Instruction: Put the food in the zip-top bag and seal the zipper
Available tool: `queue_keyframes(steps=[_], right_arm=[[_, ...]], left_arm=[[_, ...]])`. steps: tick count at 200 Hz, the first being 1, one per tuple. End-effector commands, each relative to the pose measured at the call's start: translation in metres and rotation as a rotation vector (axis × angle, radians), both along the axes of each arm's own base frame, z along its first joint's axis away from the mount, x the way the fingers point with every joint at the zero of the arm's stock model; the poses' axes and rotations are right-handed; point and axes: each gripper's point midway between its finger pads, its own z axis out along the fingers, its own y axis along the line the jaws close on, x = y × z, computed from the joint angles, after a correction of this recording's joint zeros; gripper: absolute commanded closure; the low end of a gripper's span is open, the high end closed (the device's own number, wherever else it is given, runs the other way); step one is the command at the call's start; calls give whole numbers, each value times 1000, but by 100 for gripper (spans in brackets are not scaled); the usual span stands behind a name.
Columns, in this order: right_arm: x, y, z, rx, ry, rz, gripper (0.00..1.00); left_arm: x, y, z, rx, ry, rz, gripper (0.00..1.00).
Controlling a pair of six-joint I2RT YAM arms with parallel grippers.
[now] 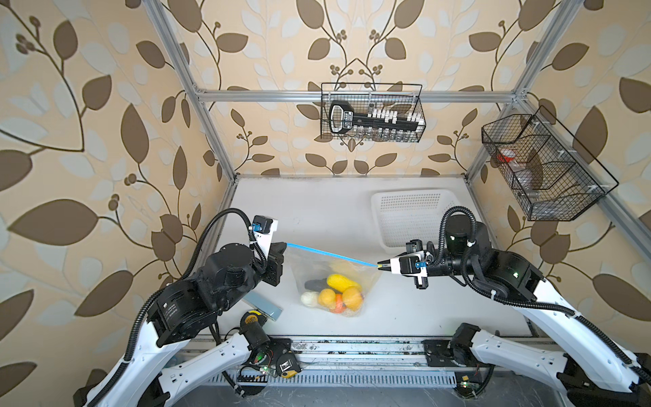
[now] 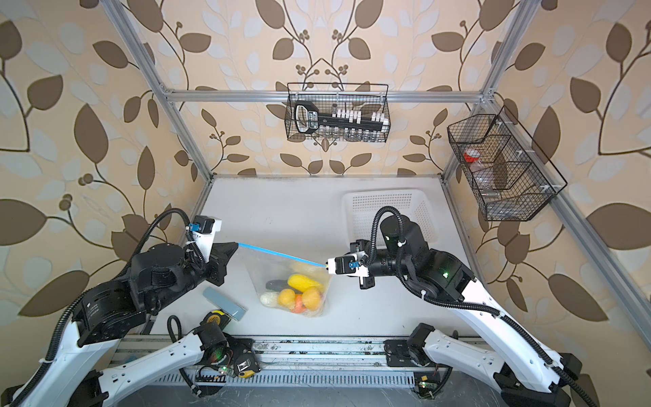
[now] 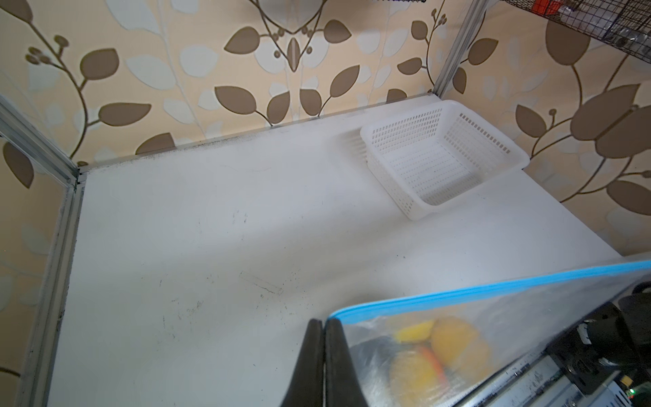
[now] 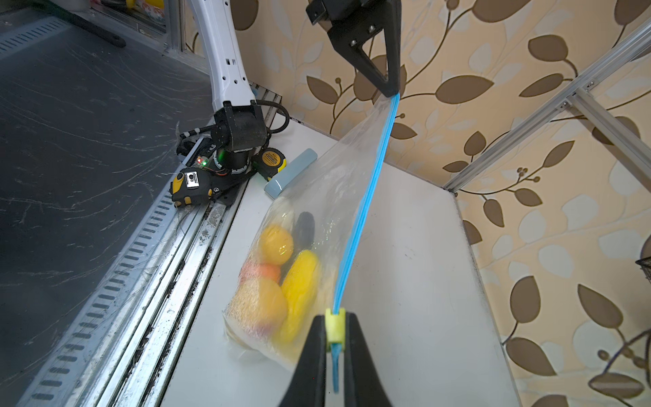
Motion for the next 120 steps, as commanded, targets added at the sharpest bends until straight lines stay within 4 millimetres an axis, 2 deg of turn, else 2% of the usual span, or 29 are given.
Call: queue_keyframes(steps=[1,33,68,87,120], right_arm=[[-7,-8,-5,-28,26,-10,91],[-2,-8,-10,-40,33,-29,91],[17,-10,-9,-36,54,-50,91],[31,-7,-12,-33,72,-52,91],[62,3,-26,-29,111,-52,91]], left_arm=[[-1,17,4,3,10,78,100],[-3,18,-5,-9,49,93,100],[-10,40,2,28,44,155,100],[-8,45,-10,52,59,190,100],[10,37,-33,122,93,230,100]])
